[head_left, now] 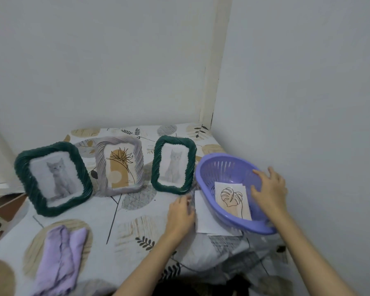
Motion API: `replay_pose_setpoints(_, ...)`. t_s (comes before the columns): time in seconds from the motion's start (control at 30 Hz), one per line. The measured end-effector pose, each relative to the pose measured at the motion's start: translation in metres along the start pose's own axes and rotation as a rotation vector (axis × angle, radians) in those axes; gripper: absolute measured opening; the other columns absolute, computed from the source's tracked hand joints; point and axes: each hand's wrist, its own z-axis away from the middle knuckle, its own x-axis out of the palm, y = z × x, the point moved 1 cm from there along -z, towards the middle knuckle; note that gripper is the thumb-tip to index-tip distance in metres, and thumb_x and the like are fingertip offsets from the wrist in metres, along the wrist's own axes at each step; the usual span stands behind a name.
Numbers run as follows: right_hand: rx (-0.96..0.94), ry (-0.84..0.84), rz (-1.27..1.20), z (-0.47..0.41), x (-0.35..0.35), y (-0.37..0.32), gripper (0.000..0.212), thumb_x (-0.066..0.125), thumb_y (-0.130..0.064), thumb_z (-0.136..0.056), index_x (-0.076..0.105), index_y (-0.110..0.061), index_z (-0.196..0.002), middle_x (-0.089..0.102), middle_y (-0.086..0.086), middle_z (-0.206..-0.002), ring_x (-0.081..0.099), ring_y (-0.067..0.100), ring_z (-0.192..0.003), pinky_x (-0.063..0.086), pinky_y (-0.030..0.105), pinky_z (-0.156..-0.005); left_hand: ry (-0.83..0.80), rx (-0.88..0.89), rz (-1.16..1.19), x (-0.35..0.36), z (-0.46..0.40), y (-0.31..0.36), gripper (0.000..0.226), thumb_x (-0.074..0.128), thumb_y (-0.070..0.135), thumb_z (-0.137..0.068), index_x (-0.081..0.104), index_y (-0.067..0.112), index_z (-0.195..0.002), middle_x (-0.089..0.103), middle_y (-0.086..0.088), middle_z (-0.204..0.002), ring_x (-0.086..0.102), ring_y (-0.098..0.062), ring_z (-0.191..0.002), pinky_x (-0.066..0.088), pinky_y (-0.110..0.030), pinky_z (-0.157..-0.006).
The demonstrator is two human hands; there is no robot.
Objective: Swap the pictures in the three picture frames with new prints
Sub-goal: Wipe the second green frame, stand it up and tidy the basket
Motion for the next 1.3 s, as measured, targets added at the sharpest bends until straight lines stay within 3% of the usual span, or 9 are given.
replay_pose_setpoints(0.1, 0.227, -0.126, -0.043, 0.009, -0.006, 0.023, 0.046, 0.058, -0.02, -0.086, 0.05, -0.021, -0.131, 0.03, 0.02, -0.144, 0.037, 0.041, -0.124, 0.033, 0.046, -0.101, -0.045, -0.117, -0.119, 0.01, 0.007, 0.012, 0.049, 0.057, 0.033, -0.087, 0.04, 0.013, -0.129, 0.046, -0.009, -0.13, 0.039, -0.029, -0.12, 0.034, -0.035, -0.098)
replay_pose_setpoints(0.2, 0.233, -0.166, -0.212, 0.005, -0.013, 0.032, 0.046, 0.056, -0.008, -0.083, 0.052, -0.012, -0.129, 0.05, 0.021, -0.13, 0.052, 0.037, -0.113, 0.04, 0.037, -0.094, -0.044, -0.161, -0.114, 0.017, 0.009, 0.022, 0.057, 0.062, 0.036, -0.084, 0.038, 0.011, -0.129, 0.042, -0.012, -0.133, 0.037, -0.03, -0.123, 0.034, -0.036, -0.098)
replay_pose_setpoints(0.3, 0.257, -0.239, -0.241, -0.001, -0.023, 0.036, 0.051, 0.05, 0.002, -0.082, 0.051, -0.012, -0.131, 0.055, 0.017, -0.128, 0.054, 0.032, -0.109, 0.04, 0.029, -0.089, -0.06, -0.206, -0.121, 0.021, 0.008, 0.03, 0.063, 0.066, 0.034, -0.081, 0.035, 0.007, -0.129, 0.04, -0.015, -0.134, 0.035, -0.032, -0.124, 0.034, -0.037, -0.098)
replay_pose_setpoints(0.43, 0.305, -0.209, -0.391, -0.005, -0.033, 0.05, 0.055, 0.044, 0.006, -0.078, 0.057, -0.018, -0.126, 0.058, 0.012, -0.1, 0.05, 0.025, -0.076, 0.044, 0.031, -0.072, -0.071, -0.234, -0.144, 0.024, 0.009, 0.036, 0.07, 0.07, 0.034, -0.077, 0.033, 0.008, -0.13, 0.038, -0.016, -0.134, 0.035, -0.034, -0.124, 0.034, -0.037, -0.099)
replay_pose_setpoints(0.63, 0.299, -0.074, -0.51, 0.001, -0.044, 0.071, 0.052, 0.051, 0.0, -0.079, 0.056, -0.02, -0.127, 0.063, 0.012, -0.116, 0.057, 0.023, -0.09, 0.05, 0.048, -0.091, -0.038, -0.204, -0.109, 0.04, 0.006, 0.041, 0.075, 0.072, 0.034, -0.075, 0.032, 0.007, -0.133, 0.04, -0.014, -0.135, 0.037, -0.033, -0.124, 0.031, -0.036, -0.101)
replay_pose_setpoints(0.87, 0.388, -0.043, -0.656, 0.001, -0.041, 0.084, 0.054, 0.05, -0.002, -0.079, 0.053, -0.02, -0.13, 0.065, 0.011, -0.113, 0.064, 0.032, -0.096, 0.054, 0.051, -0.083, -0.068, -0.295, -0.163, 0.053, 0.003, 0.06, 0.08, 0.075, 0.028, -0.074, 0.026, 0.006, -0.133, 0.039, -0.019, -0.135, 0.035, -0.033, -0.125, 0.031, -0.033, -0.1)
replay_pose_setpoints(0.97, 0.396, -0.04, -0.672, 0.002, -0.039, 0.083, 0.055, 0.05, -0.001, -0.081, 0.051, -0.02, -0.132, 0.064, 0.012, -0.112, 0.063, 0.029, -0.088, 0.054, 0.051, -0.081, -0.097, -0.309, -0.096, 0.053, 0.0, 0.063, 0.088, 0.075, 0.018, -0.073, 0.02, 0.02, -0.141, 0.037, -0.017, -0.134, 0.039, -0.035, -0.123, 0.035, -0.038, -0.099)
replay_pose_setpoints(1.1, 0.409, -0.032, -0.73, 0.004, -0.035, 0.076, 0.055, 0.047, 0.001, -0.082, 0.049, -0.02, -0.133, 0.062, 0.01, -0.105, 0.057, 0.026, -0.077, 0.056, 0.044, -0.073, -0.098, -0.205, 0.05, 0.058, 0.001, 0.066, 0.075, 0.065, -0.004, -0.074, 0.037, 0.026, -0.137, 0.026, -0.012, -0.132, 0.046, -0.032, -0.115, 0.037, -0.033, -0.098)
replay_pose_setpoints(1.3, 0.394, -0.01, -0.694, 0.002, -0.036, 0.079, 0.056, 0.049, -0.002, -0.08, 0.05, -0.022, -0.132, 0.063, 0.008, -0.113, 0.062, 0.029, -0.088, 0.054, 0.051, -0.081, 0.013, -0.126, 0.256, 0.025, 0.006, 0.063, 0.039, 0.058, -0.003, -0.078, 0.06, 0.013, -0.114, 0.059, -0.006, -0.119, 0.058, -0.02, -0.103, 0.037, -0.012, -0.073)
